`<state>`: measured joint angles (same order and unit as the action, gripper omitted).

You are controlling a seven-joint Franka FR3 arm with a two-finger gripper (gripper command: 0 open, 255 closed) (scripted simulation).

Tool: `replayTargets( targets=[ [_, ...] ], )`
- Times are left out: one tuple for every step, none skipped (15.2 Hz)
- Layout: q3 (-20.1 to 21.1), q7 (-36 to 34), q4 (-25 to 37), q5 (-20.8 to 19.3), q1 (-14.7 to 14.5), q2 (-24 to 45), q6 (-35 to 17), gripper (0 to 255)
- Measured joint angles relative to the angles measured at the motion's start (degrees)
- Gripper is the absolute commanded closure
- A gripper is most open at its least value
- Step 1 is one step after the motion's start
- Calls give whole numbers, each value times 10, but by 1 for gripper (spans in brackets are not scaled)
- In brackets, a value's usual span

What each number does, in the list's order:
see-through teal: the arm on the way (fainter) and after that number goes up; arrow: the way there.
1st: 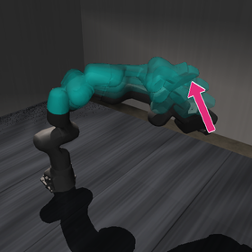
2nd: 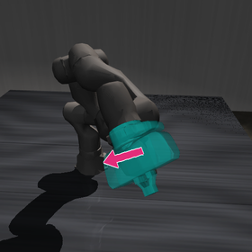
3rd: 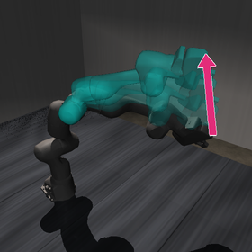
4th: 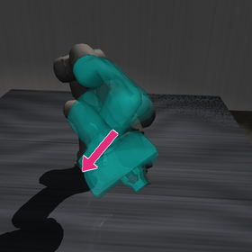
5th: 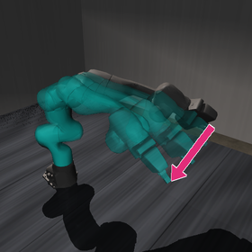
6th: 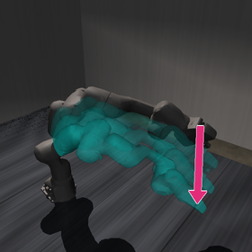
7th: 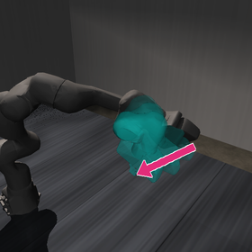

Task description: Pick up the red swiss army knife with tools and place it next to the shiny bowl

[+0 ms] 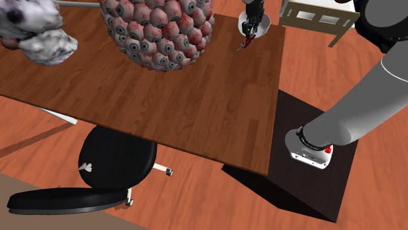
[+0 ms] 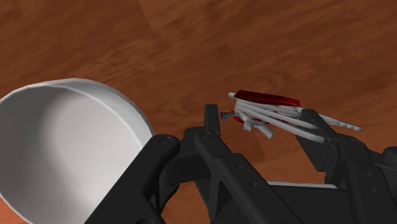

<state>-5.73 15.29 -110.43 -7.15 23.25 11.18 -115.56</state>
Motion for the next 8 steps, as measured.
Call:
replayTargets(
  targets=[
    [0, 0, -3, 0, 0, 3, -6, 255],
    [0, -1, -7, 0, 0, 7, -14, 255],
    [0, -2, -9, 0, 0, 12, -21, 255],
    [0, -3, -13, 0, 0, 15, -28, 255],
    [0, -3, -16, 0, 1, 19, -35, 255],
    [0, -5, -21, -1, 0, 21, -42, 255],
    [0, -5, -25, -1, 1, 24, -49, 255],
    [0, -6, -26, -1, 1, 30, -56, 255]
  ],
)
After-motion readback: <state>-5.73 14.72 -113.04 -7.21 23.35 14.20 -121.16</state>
